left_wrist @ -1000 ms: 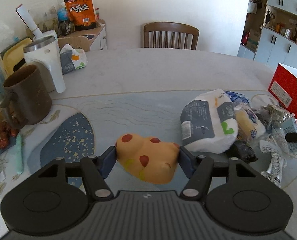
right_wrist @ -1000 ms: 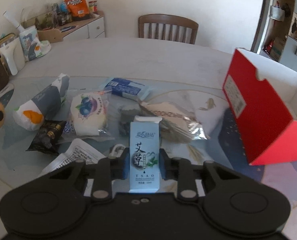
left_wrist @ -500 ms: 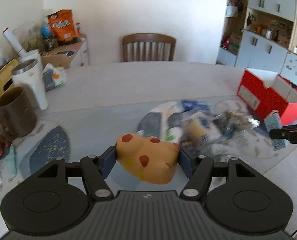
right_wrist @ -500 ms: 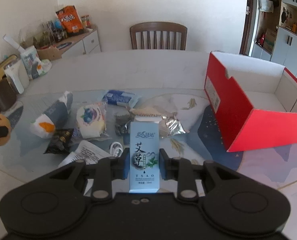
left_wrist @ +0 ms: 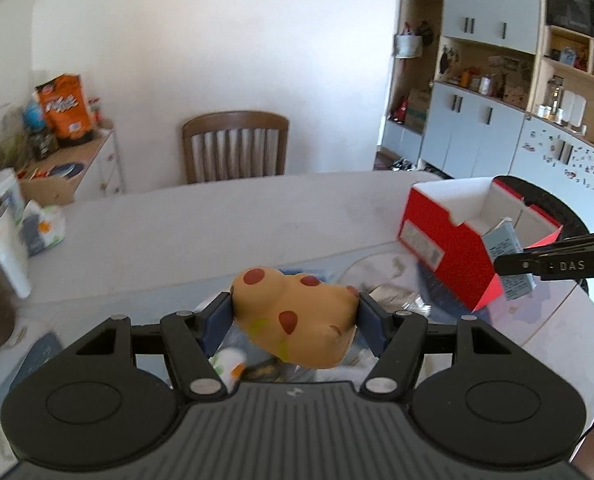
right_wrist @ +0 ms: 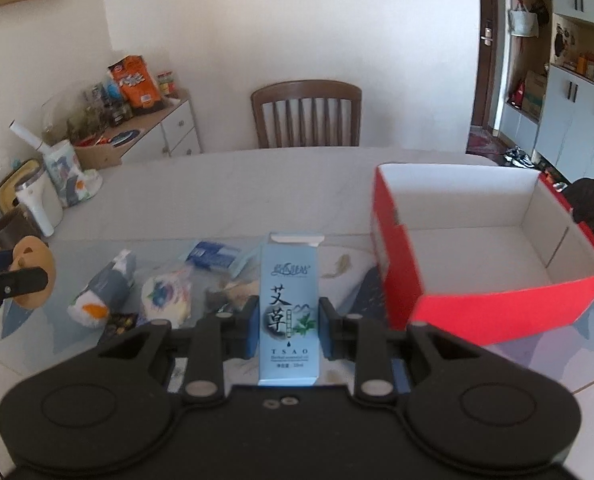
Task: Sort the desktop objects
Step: 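Carry the yellow toy and blue carton into the red box with both tools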
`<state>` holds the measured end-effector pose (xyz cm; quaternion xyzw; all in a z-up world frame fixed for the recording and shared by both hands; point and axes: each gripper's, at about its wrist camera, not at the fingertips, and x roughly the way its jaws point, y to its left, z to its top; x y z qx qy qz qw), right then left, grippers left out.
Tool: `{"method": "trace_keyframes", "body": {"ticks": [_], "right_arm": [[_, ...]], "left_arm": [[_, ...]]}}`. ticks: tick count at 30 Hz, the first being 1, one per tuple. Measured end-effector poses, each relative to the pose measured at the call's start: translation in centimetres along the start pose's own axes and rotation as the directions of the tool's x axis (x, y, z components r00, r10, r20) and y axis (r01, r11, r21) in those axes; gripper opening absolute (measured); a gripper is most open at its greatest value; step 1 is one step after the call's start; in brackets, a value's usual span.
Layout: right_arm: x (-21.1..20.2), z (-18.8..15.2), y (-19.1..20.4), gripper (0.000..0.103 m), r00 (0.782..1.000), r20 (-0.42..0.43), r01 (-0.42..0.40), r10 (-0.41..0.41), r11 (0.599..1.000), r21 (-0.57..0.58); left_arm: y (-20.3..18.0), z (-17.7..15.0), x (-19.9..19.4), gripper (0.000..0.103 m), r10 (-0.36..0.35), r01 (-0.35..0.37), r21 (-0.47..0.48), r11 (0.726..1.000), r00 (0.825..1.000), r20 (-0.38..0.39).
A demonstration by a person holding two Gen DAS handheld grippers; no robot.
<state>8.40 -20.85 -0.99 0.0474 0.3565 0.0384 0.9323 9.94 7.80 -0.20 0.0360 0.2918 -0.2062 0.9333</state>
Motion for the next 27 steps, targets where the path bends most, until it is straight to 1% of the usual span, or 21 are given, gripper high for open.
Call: {"method": "trace_keyframes", "body": {"ticks": [4,9,17,27], "right_arm": [[0.0,0.9,-2.1,0.028,1.000,0.007,0.018,-0.018,1.000,0.015],[0.1,1.7,-4.8,0.028,1.000,0.007,0.020,-0.020,0.999,0.035],[0.6,3.1,-9.2,0.028,1.000,0.006,0.023,-0.023,0.999,0.047],[1.8,4.2,-14.0,0.028,1.000,-0.019,0.018,-0.017,0.999,0.031]], "left_arm": [[-2.3,1.4,0.7,0.066,-0.008,0.007,0.031,1.000,1.000,0.020],[-5.7,2.7,1.9,0.066,-0.038,0.037,0.063,0.997,0.999,0.028],[-10.7,4.6,3.8,0.066,-0.070,0.066,0.088,0.994,0.997,0.040],[-16.4,6.5,6.9,0.066,-0.081,0.077,0.120,0.990,0.996,0.031]]}}
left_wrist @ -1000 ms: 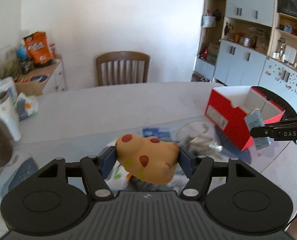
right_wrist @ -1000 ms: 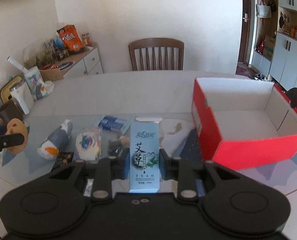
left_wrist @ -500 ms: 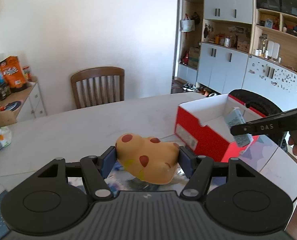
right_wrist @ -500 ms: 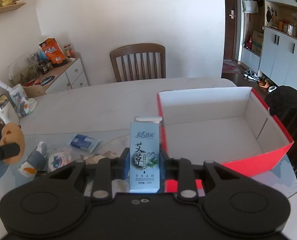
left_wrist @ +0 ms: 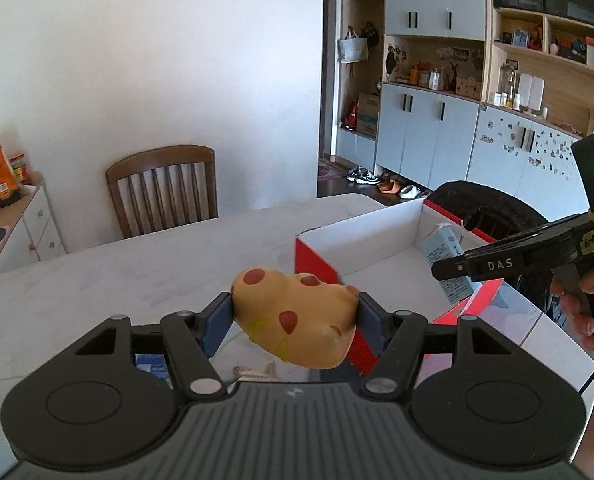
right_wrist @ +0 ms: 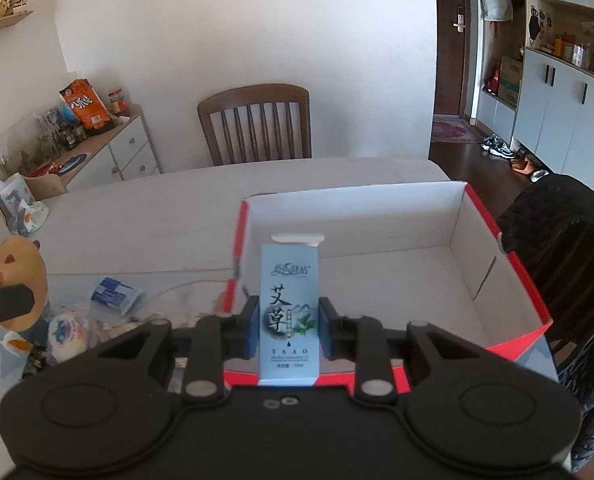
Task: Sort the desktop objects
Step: 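Carry the yellow toy and blue carton into the red box with both tools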
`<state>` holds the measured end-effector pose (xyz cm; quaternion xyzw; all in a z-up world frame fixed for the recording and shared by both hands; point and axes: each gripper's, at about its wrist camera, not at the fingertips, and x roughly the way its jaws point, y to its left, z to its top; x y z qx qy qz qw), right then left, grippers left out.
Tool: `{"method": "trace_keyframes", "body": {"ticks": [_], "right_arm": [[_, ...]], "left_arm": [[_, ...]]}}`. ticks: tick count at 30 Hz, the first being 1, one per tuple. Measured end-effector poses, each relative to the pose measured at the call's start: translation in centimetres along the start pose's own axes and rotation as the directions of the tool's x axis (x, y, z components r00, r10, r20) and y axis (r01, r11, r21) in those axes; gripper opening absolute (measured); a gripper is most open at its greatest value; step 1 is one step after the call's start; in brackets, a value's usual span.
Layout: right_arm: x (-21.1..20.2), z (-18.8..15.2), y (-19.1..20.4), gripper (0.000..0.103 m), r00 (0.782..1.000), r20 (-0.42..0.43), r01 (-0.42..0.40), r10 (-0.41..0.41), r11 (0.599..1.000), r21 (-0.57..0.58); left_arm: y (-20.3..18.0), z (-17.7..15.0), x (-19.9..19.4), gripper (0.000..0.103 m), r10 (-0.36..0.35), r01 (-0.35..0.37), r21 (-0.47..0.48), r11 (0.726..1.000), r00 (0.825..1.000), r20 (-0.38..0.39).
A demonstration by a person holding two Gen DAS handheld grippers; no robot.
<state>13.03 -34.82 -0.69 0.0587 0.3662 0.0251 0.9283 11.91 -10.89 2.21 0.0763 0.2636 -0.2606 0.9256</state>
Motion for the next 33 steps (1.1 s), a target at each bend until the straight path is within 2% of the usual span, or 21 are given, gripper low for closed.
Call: {"method": "trace_keyframes", "body": {"ticks": [10,23,33], "right_arm": [[1.2,0.7,-3.7,0.028,1.000,-0.018,-0.004,0.004,1.000,0.006],[3.6,0.8,-7.1,0.028,0.997,-0.062,0.042,-0.042,0.999,0.011],[6.4,0.3,-9.2,0.028,0.991,-0.122,0.064,-0.061,0.998,0.017]], "left_arm": [[-3.0,1.8,3.8,0.066,-0.028,0.029,0.037,0.999,0.999,-0.025],[-8.7,3.2,9.8,0.066,-0.118,0.130,0.175,0.976,0.990,-0.074],[-10.4,2.8,14.8,0.066,-0.135,0.174,0.229,0.958,0.976,-0.173]]}}
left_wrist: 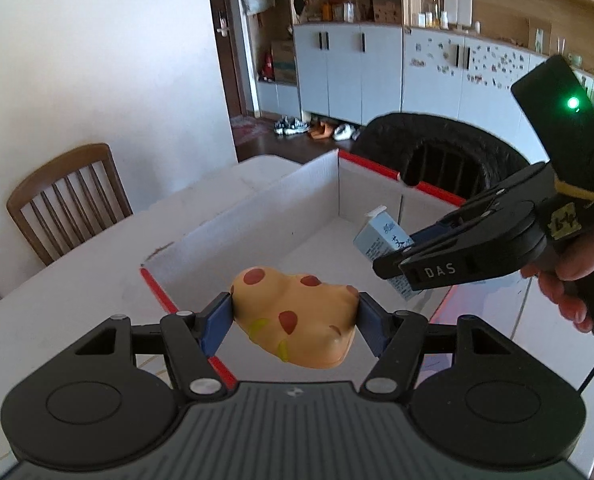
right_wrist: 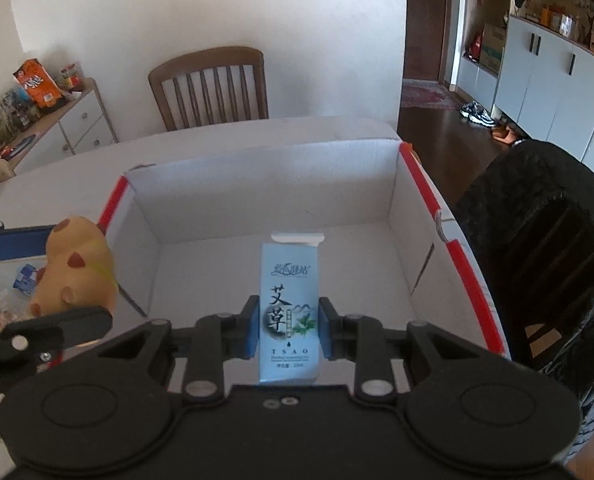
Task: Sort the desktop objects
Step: 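Carry the yellow toy and blue carton into the red box with both tools, then open both tools to release the toy and carton inside the red box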
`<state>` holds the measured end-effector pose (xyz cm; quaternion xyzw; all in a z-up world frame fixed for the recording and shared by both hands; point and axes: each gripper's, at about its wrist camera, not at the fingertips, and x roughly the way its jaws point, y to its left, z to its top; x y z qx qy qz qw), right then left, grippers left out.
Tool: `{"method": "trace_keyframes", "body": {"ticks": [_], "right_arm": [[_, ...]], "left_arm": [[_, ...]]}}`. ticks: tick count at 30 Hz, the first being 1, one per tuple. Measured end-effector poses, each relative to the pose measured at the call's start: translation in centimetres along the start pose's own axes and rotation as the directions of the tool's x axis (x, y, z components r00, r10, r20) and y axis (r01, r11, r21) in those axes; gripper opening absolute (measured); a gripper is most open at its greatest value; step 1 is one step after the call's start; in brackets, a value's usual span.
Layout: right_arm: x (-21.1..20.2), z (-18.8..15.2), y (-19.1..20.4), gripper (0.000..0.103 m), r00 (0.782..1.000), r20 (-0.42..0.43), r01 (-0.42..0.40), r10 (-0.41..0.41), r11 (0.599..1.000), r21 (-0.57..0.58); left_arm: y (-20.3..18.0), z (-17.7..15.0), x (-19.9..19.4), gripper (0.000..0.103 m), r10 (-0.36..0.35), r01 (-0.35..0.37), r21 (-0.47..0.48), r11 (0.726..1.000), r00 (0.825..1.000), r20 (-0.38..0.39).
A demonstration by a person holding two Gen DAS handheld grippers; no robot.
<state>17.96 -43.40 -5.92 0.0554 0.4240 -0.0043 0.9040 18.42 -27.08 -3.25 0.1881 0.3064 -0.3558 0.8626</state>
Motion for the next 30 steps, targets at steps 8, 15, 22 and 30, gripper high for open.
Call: {"method": "trace_keyframes", "body": {"ticks": [8,15,22,30], "right_arm": [[2.9,0.1,-0.8,0.028,0.999,-0.053,0.007,-0.009,0.999,-0.035],[5.0,0.5,-1.6,0.028,0.995,-0.102,0.000,-0.004,0.999,-0.041],[6.7,0.7,-1.9,0.028,0.989,-0.150,-0.014,0.007,0.999,-0.047],[7.6,1.1,-1.7,0.028,0.979,-0.203,-0.024,0.011,0.998,-0.060]], "left_arm": [[-0.4,0.4,4.8,0.066,-0.009,0.015,0.051,0.999,0.994,-0.111],[-0.7,0.6,7.9,0.066,-0.027,0.038,0.059,0.998,0.982,-0.189],[0.2,1.0,10.2,0.066,-0.030,0.038,0.027,0.999,0.967,-0.252],[0.0,1.2,11.9,0.066,-0.027,0.048,0.060,0.997,0.948,-0.318]]}}
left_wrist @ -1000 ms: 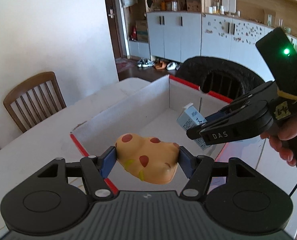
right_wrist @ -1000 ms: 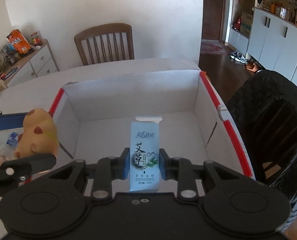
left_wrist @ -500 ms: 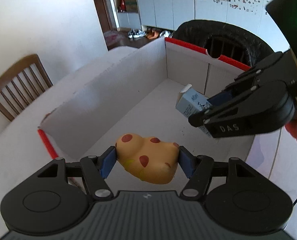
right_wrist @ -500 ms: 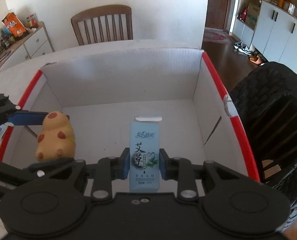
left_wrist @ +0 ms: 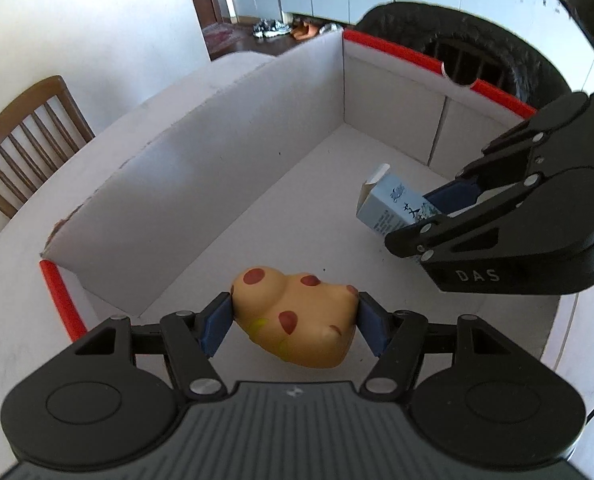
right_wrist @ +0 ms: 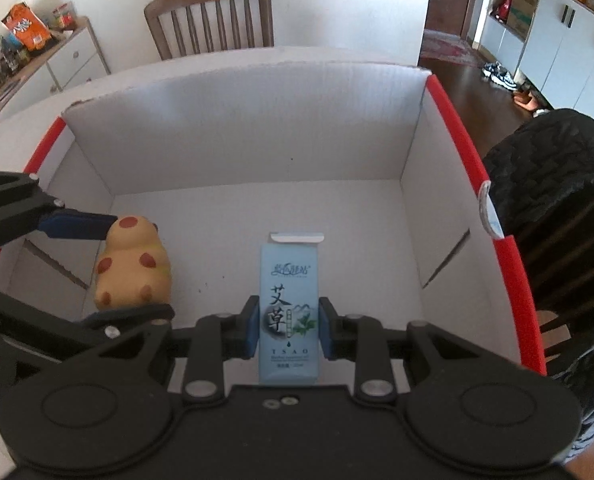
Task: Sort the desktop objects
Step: 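Open both tools to release the toy and carton inside the red box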
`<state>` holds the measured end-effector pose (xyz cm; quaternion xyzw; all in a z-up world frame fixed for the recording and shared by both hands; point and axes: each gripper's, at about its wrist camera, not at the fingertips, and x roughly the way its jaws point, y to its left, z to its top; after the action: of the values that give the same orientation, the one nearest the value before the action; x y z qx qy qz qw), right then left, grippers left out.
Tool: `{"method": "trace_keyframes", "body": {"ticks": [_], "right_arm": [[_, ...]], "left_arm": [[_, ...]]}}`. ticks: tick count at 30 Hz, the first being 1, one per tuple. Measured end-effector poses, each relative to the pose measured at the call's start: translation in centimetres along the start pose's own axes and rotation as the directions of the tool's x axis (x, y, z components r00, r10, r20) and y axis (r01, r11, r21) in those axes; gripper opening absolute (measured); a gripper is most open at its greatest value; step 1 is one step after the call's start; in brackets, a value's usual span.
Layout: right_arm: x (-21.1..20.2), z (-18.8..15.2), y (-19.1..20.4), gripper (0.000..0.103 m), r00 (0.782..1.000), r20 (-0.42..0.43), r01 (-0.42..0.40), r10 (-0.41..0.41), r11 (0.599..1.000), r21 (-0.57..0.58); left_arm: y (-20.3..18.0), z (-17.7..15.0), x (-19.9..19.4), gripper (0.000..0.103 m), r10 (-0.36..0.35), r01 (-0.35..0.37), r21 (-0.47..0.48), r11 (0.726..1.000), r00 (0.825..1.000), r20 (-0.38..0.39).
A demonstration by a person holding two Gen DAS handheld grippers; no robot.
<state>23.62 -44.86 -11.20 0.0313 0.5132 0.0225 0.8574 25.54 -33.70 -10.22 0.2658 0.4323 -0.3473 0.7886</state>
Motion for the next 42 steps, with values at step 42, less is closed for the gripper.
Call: {"method": "trace_keyframes", "body": {"ticks": [42], "right_arm": [[-1.2,-0.6,-0.2,0.066,1.000,0.005,-0.001,0.000,0.997,0.083]], "left_arm": [[-0.3,-1.3,-2.3,0.085,0.031,-0.031,-0.002,1.000,0.999,-0.016]]}}
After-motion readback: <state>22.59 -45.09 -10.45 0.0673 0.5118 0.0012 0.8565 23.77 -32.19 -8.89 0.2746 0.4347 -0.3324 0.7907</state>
